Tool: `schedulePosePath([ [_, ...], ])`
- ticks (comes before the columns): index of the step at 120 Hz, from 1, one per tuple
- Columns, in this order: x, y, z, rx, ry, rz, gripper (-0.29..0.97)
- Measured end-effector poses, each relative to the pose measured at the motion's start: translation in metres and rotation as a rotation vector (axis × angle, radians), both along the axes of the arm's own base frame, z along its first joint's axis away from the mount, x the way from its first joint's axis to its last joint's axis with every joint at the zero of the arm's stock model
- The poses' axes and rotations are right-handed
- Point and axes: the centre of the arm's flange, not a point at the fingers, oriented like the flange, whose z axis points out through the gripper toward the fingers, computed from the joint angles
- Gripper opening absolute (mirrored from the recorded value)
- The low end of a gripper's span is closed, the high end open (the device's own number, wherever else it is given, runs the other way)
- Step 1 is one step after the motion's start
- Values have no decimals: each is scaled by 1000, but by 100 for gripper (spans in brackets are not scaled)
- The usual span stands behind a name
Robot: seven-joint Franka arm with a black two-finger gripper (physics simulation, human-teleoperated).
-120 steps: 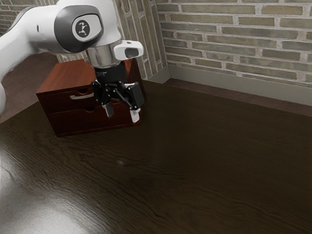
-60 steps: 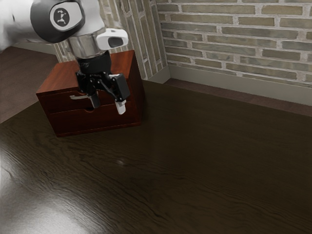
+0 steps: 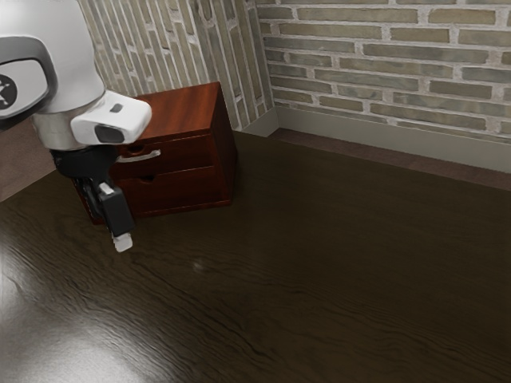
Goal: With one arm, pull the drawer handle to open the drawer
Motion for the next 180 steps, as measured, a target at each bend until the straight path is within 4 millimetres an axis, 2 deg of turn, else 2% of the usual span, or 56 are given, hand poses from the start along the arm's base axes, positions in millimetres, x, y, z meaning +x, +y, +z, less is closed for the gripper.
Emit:
schedulePosePath([
  [8,-14,3,-12,-6,16,-65,68],
  [13,-25,20,-17,-23,17,-76,68],
  [21,-33,42,-30,-40,25,-99,68],
  [31,-32,56,-45,-27,20,-165,68],
  [46,-28,110,-62,-55,-9,-211,68],
  [52,-20,123,-68,-57,-7,-244,68],
  [62,11,119,-62,-42,-19,-348,68],
  [73,28,121,-52,-38,-46,-427,68],
  [81,34,135,-56,-46,-45,-448,68],
  [86,45,141,-62,-48,-31,-459,68],
  [99,63,140,-71,-47,-18,-519,68],
  [112,74,137,-73,-28,-43,-593,68],
  [128,88,142,-81,8,-70,-657,68],
  [152,96,170,-90,41,-96,-682,68],
  [180,125,177,-89,85,-106,-718,68],
])
